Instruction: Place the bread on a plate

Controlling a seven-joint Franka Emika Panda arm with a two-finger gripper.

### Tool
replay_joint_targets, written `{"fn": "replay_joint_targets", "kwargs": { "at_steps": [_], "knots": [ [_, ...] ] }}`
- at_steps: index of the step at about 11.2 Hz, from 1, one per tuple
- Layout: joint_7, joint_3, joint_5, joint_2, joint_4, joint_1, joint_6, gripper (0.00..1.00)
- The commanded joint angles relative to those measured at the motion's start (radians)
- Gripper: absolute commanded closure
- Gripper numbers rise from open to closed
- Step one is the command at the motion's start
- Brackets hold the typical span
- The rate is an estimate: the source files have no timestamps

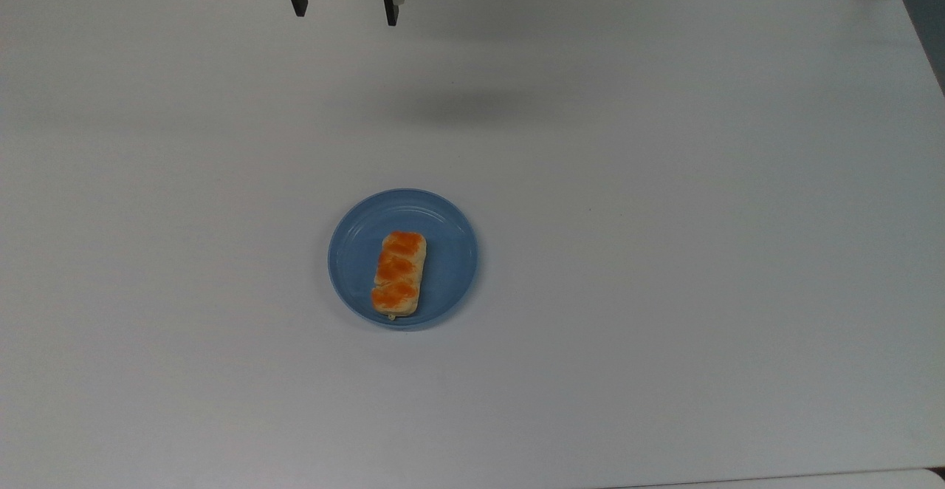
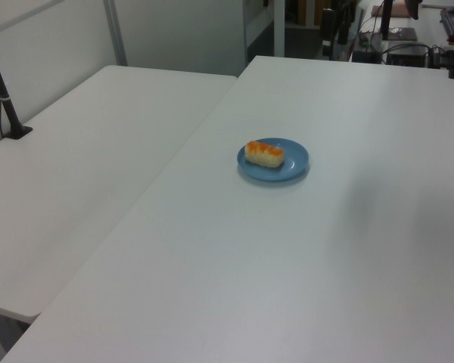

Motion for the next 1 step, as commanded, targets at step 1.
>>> {"fn": "replay_joint_targets", "kwargs": {
  "at_steps": [1],
  "knots": [
    [0.013,0.015,0.011,-0.022,-0.032,-0.01,-0.006,0.0]
  ]
}}
